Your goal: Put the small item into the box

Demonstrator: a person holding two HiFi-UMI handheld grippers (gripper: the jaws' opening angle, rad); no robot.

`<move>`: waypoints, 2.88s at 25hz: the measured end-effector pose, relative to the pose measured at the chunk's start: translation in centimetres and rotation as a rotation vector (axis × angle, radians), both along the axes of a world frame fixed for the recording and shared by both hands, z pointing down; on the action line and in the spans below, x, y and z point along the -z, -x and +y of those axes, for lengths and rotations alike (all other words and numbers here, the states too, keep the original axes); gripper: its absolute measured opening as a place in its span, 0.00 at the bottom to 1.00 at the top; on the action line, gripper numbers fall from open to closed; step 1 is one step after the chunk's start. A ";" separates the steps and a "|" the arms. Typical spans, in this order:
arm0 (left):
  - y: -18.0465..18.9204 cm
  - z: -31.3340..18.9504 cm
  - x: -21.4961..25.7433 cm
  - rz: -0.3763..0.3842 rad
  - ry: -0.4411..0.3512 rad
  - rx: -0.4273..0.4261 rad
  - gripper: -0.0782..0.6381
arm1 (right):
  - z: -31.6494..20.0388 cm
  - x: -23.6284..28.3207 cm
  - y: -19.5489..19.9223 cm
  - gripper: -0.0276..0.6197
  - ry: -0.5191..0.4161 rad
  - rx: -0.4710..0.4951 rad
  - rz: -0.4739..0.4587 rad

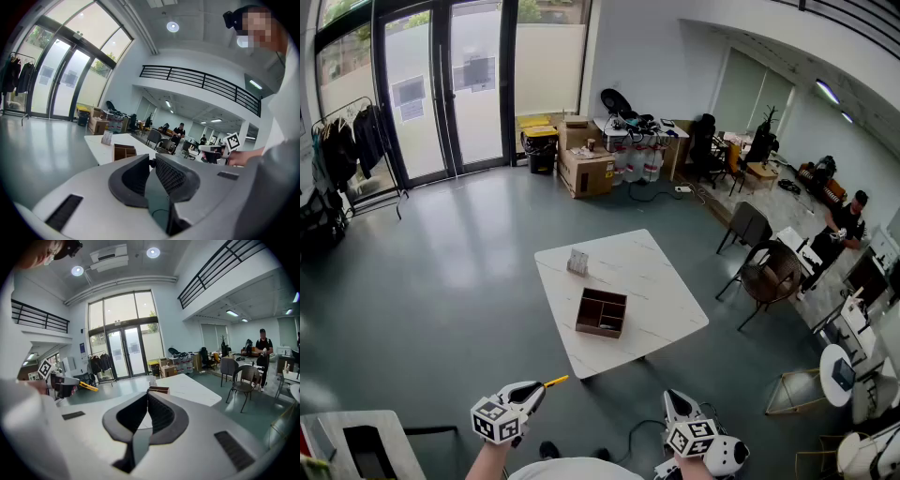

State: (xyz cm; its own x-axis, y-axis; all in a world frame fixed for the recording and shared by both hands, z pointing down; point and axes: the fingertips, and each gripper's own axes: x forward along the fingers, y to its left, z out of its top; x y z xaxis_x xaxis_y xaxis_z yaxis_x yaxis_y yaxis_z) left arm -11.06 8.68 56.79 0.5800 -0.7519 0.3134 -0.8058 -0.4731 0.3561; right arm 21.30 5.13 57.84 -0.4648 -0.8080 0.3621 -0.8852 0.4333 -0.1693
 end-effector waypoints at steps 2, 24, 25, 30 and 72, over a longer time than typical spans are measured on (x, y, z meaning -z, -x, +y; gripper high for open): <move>0.0 0.0 0.2 0.000 -0.001 -0.003 0.18 | -0.2 0.3 0.2 0.09 0.004 0.000 0.000; 1.1 -0.3 -0.2 0.005 0.000 -0.046 0.18 | 0.0 0.4 1.7 0.09 0.001 -0.034 0.010; 1.3 -0.2 -0.4 0.005 0.002 -0.050 0.18 | 0.2 0.3 1.9 0.09 0.004 -0.039 0.013; 2.3 0.3 -0.9 0.016 0.018 -0.070 0.18 | 0.9 0.3 2.9 0.09 0.014 -0.057 0.034; 4.5 -10.5 -4.1 -0.010 0.066 -0.072 0.18 | -8.3 -4.9 5.9 0.09 0.149 -0.033 0.019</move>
State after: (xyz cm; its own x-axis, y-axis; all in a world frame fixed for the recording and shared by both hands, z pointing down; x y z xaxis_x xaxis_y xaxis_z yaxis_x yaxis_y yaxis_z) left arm -15.56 -1.80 60.92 0.6286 -0.6857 0.3670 -0.7740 -0.5059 0.3806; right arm 15.36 -3.18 62.73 -0.4308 -0.7591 0.4880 -0.9022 0.3752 -0.2128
